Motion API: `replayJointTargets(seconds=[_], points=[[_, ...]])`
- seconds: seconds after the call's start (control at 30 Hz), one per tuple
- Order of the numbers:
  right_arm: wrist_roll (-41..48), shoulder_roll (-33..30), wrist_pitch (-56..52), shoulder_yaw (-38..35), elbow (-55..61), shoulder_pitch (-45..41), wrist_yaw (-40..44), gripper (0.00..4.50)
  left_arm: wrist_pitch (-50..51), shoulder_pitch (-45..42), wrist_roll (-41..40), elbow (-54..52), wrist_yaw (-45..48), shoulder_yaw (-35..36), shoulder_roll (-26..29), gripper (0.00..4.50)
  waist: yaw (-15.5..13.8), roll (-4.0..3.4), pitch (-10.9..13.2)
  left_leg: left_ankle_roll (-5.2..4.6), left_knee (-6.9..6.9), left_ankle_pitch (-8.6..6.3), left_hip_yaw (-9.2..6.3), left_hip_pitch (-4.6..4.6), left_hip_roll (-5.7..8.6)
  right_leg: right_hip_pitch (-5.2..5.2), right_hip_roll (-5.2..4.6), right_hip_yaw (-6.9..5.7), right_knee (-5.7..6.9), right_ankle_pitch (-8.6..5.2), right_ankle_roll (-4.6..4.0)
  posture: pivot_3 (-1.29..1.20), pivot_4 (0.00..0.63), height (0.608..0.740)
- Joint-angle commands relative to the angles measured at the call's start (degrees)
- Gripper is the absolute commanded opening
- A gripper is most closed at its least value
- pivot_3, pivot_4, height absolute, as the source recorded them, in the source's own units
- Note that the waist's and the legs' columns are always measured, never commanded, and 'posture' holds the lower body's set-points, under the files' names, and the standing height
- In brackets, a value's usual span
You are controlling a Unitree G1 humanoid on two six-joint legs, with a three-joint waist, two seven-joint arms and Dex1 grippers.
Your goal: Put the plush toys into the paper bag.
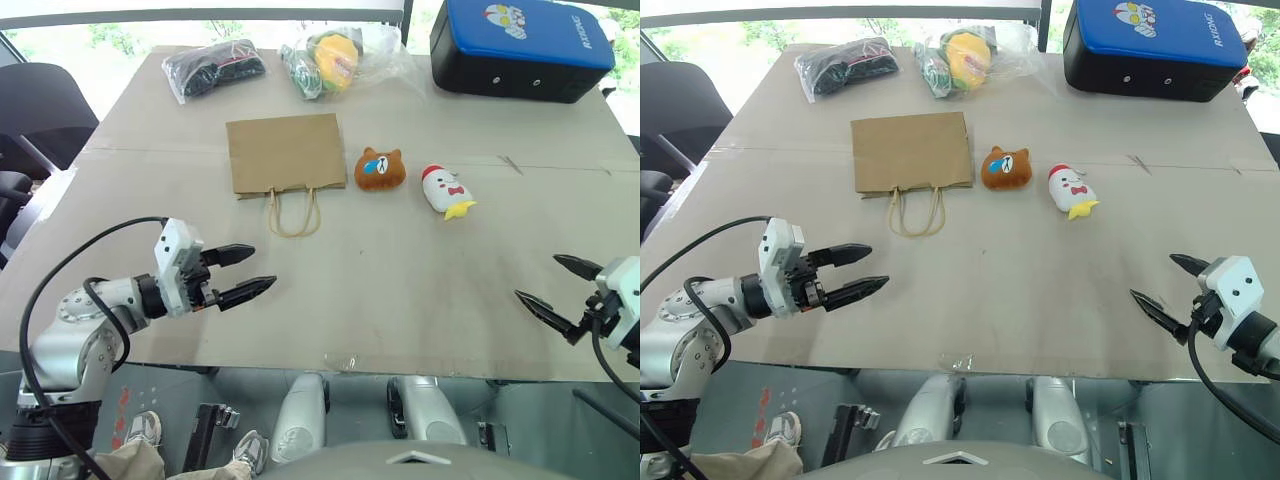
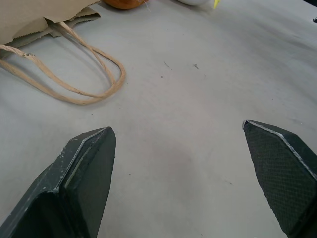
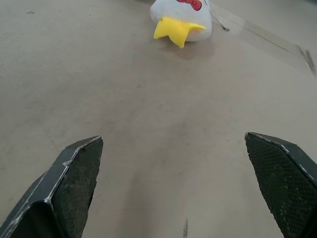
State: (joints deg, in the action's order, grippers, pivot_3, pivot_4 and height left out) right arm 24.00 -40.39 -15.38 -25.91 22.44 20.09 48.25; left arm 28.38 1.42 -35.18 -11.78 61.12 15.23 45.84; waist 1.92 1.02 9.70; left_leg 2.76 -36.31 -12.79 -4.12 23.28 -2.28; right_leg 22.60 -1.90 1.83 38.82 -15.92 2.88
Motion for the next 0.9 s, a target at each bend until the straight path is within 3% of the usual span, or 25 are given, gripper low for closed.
replayJointTargets(seconds=[0.03,0.1,0.2,0.37,0.47,0.83,0.9], points=[[0.55,1.75,1.93,-0.29,2.61,0.08,-1.21,4.50,-1.85,-3.61,1.19,0.27,-2.44,0.64,-0.72,4.44,-0.01,0.00,0.00,0.00,0.00,0.00,0.00,0.00,0.00,0.00,0.00,0.00,0.00,0.00,0.00,0.00,0.150,0.740],[0.11,5.08,2.16,3.53,5.61,-0.80,-4.17,4.50,-2.40,-9.86,3.66,3.77,-7.37,-0.62,-2.69,4.44,-0.52,0.06,0.00,0.00,0.00,0.00,-0.04,0.00,0.00,-0.01,0.01,-0.03,0.01,-0.01,0.03,0.00,0.150,0.740],[0.25,8.16,1.14,7.27,9.47,-1.39,-6.40,4.50,-10.09,-14.82,10.68,12.35,-7.85,-1.60,-1.19,4.44,-0.91,0.01,-0.02,0.01,-0.01,0.01,-0.10,-0.02,-0.02,-0.01,0.08,-0.06,0.05,-0.07,0.17,0.00,0.150,0.740],[-1.68,9.45,0.56,12.30,12.84,-1.18,-8.34,4.50,-36.27,-23.63,26.03,31.56,-6.14,-7.69,4.23,4.44,-0.83,0.12,0.01,0.00,0.07,0.00,0.17,-0.15,-0.02,0.02,0.12,0.23,0.00,0.02,0.00,0.00,0.150,0.740],[-2.37,9.70,0.34,13.91,13.59,-1.63,-9.68,4.50,-49.73,-29.46,32.79,41.67,-6.60,-12.21,4.28,4.44,-1.32,0.12,0.01,-0.03,0.10,-0.02,0.33,-0.16,-0.02,0.02,0.06,0.31,-0.02,0.01,0.02,0.00,0.150,0.740],[-4.08,10.77,0.03,15.24,15.96,-0.64,-13.93,4.50,-69.35,-41.78,42.35,59.34,-11.31,-21.13,-4.32,4.44,-0.86,0.25,0.05,-0.06,0.06,-0.04,0.39,-0.16,-0.01,0.02,0.07,0.38,0.05,0.03,0.06,0.00,0.150,0.740],[-4.56,10.96,0.50,15.53,16.23,0.09,-14.40,4.50,-71.05,-42.48,42.28,60.98,-10.11,-22.06,-5.12,3.88,-0.76,0.25,0.05,-0.06,0.06,-0.04,0.40,-0.21,-0.01,0.02,0.09,0.42,0.08,0.03,0.07,0.00,0.150,0.740]])
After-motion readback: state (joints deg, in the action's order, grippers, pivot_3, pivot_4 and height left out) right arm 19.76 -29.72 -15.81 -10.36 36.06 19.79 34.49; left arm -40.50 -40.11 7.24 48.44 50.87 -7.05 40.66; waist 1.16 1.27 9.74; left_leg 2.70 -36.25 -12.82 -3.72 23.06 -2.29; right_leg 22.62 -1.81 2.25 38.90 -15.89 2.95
